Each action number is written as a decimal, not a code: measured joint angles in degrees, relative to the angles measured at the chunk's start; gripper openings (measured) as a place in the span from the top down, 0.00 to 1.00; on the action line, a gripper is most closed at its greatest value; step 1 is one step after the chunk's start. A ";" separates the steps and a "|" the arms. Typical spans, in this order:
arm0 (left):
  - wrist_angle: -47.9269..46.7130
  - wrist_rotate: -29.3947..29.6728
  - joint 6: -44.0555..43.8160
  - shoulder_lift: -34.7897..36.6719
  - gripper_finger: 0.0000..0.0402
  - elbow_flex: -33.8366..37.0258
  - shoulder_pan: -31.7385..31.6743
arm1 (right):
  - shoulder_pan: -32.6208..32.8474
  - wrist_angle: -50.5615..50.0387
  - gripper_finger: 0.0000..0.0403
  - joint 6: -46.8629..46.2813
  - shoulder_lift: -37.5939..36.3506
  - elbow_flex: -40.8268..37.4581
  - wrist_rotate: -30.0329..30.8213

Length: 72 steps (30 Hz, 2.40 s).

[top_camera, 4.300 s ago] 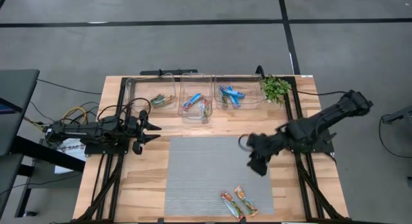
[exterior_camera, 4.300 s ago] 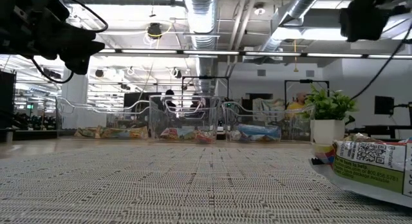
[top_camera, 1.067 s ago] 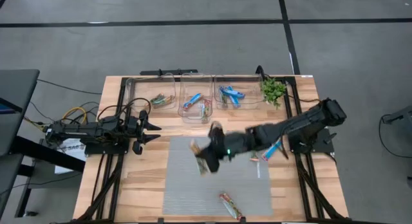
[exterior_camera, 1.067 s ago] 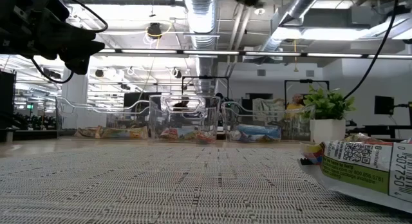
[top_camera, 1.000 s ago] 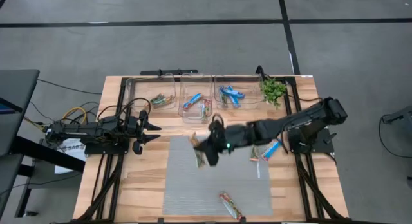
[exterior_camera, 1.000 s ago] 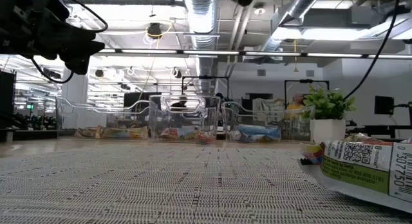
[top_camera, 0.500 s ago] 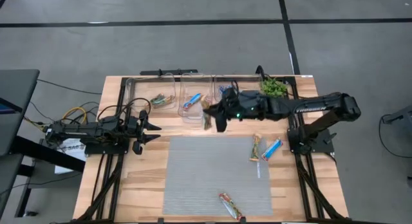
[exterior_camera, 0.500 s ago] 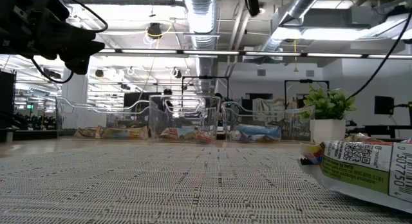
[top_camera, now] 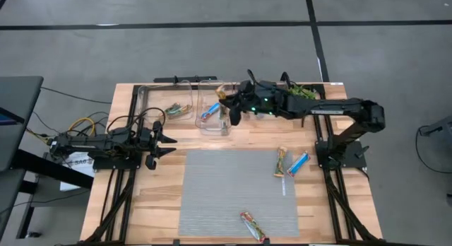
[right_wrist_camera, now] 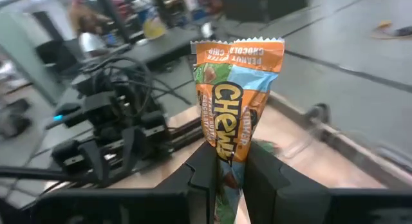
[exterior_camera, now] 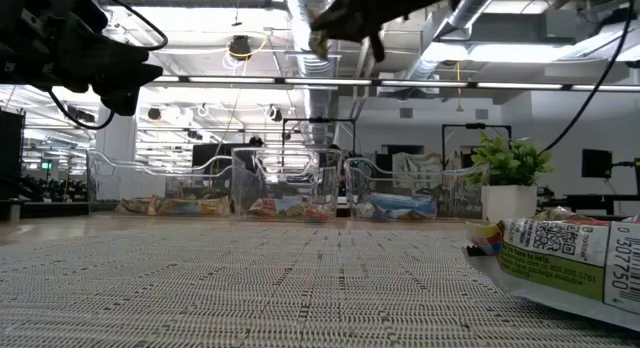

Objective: Pick and place Granola Bars by type
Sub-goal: Put the yellow granola bar into the left transparent bin

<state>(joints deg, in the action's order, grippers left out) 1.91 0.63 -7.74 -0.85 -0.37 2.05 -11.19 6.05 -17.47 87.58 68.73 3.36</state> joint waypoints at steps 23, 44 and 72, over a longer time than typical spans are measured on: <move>0.01 -0.01 -0.01 -0.01 0.66 0.01 0.00 | -2.22 -6.05 0.88 8.95 10.72 16.18 -13.95; 12.07 26.23 -38.32 0.03 0.66 -0.56 -0.14 | 1.84 -5.66 0.88 7.40 10.92 17.51 -13.91; 18.56 13.84 -24.18 -53.05 0.66 -34.11 -4.54 | 1.80 -2.57 0.88 7.29 11.18 17.51 -13.78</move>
<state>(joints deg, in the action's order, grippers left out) 20.47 14.47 -31.92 -53.90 -34.48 -2.49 -9.39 3.48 -10.17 98.76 86.24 -10.41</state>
